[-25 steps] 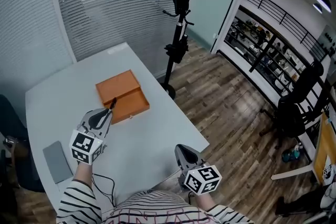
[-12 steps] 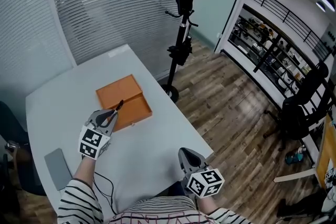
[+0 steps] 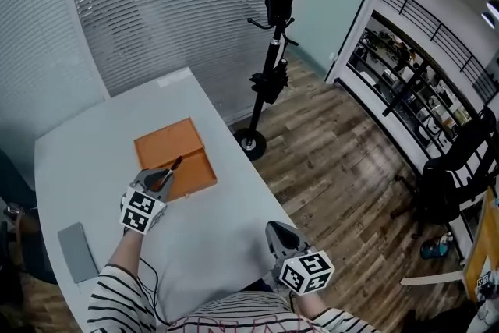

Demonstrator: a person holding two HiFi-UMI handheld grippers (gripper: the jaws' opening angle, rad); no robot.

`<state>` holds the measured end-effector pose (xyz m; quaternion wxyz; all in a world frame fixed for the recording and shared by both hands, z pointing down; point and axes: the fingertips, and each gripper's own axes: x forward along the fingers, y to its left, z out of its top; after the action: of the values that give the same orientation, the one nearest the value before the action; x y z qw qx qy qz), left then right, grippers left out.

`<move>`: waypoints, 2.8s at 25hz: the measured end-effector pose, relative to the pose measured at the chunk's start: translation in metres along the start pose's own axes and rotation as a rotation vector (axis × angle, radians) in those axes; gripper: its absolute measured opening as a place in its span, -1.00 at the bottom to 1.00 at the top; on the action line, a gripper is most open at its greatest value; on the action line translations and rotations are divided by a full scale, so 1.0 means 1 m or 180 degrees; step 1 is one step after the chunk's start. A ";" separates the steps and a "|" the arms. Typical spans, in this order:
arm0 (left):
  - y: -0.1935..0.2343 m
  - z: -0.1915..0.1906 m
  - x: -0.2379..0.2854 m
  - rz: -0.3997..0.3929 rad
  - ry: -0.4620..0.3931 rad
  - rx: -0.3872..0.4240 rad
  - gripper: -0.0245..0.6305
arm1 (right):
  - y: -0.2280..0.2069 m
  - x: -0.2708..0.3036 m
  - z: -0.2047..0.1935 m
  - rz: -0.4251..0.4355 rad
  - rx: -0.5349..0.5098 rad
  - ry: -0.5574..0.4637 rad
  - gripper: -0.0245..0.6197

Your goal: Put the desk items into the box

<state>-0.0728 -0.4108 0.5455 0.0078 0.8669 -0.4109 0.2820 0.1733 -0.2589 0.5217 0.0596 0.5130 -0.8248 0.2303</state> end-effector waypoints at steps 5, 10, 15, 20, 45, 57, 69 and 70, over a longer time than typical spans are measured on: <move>0.003 -0.012 0.033 -0.0036 0.0201 -0.0116 -0.76 | -0.024 0.005 0.006 -0.0018 0.0027 0.0069 -0.84; 0.007 -0.029 0.064 -0.0075 0.0426 -0.0124 -0.76 | -0.041 0.016 0.008 -0.0023 0.0054 0.0138 -0.84; 0.006 -0.047 0.088 -0.0140 0.0640 -0.0198 -0.76 | -0.051 0.027 0.008 -0.0012 0.0056 0.0207 -0.84; 0.007 -0.072 0.109 -0.0193 0.0910 -0.0184 -0.76 | -0.055 0.036 0.005 0.0032 0.0075 0.0247 -0.84; 0.002 -0.141 0.145 -0.0341 0.1945 -0.0235 -0.76 | -0.069 0.060 0.006 0.0087 0.0221 0.0300 -0.84; 0.003 -0.142 0.142 -0.0294 0.1872 -0.0291 -0.73 | -0.065 0.053 0.005 0.0063 0.0211 0.0277 -0.84; 0.005 -0.114 0.124 -0.0137 0.1523 -0.0354 -0.57 | -0.056 0.040 0.000 0.0077 0.0167 0.0274 -0.84; 0.005 -0.110 0.121 -0.0117 0.1458 -0.0372 -0.57 | -0.054 0.039 0.000 0.0088 0.0162 0.0271 -0.84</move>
<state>-0.0690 -0.4729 0.6970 0.1561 0.7857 -0.3982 0.4469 0.2021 -0.3105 0.5517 0.0784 0.4925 -0.8224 0.2737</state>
